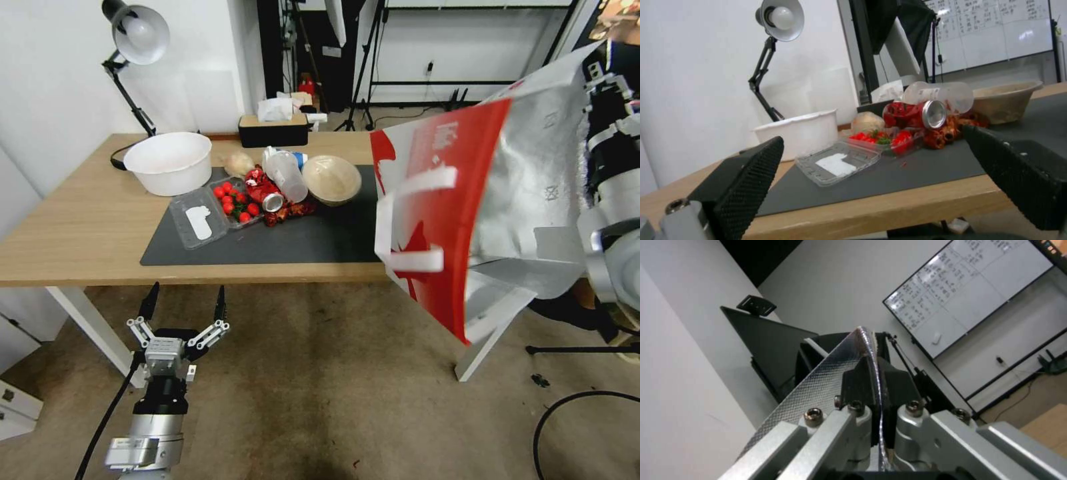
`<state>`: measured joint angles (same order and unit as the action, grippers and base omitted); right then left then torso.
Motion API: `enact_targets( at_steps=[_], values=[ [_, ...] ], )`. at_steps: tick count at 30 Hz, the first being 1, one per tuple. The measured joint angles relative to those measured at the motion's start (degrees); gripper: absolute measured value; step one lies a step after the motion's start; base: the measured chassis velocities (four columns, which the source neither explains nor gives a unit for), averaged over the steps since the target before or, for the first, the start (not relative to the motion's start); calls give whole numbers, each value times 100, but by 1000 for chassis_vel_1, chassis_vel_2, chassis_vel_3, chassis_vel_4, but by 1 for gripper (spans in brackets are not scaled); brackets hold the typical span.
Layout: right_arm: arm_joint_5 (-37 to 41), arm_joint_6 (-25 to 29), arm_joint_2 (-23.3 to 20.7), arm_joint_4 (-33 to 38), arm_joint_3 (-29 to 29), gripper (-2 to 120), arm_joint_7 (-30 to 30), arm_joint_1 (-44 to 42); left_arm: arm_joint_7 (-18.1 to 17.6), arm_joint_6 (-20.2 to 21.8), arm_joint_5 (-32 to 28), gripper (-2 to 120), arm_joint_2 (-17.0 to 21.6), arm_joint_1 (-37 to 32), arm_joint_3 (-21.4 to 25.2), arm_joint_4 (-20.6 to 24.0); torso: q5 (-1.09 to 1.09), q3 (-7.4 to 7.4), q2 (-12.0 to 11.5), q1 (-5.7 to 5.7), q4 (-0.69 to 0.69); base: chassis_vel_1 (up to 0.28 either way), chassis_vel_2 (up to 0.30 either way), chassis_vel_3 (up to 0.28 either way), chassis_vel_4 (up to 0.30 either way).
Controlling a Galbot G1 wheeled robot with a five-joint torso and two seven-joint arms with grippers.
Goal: Pick up the food delivery bag from the floor and place it on the table.
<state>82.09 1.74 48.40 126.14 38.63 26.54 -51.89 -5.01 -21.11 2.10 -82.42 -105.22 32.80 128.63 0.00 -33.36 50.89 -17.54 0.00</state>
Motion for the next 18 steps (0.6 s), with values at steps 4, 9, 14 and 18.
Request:
enact_targets(
  at_steps=[4,9,14,18],
  values=[
    [-28,0,-72,-212,-8,0,2,98,4,0,0,100,10,10,-11,-15,0,0,0,0,-1,0,0,0,0],
    [-62,-4,-163,-442,2,0,-2,156,11,0,0,100,31,27,-23,-37,0,0,-1,0,-1,0,0,0,0],
    [-157,-19,-164,-616,-7,0,-55,155,14,2,-25,100,77,53,-18,-37,0,0,0,0,0,0,0,0,0],
    [-235,-26,-146,-724,-42,0,-144,176,15,6,-46,100,108,61,-11,-44,-1,1,0,1,0,0,0,0,0]
  ],
)
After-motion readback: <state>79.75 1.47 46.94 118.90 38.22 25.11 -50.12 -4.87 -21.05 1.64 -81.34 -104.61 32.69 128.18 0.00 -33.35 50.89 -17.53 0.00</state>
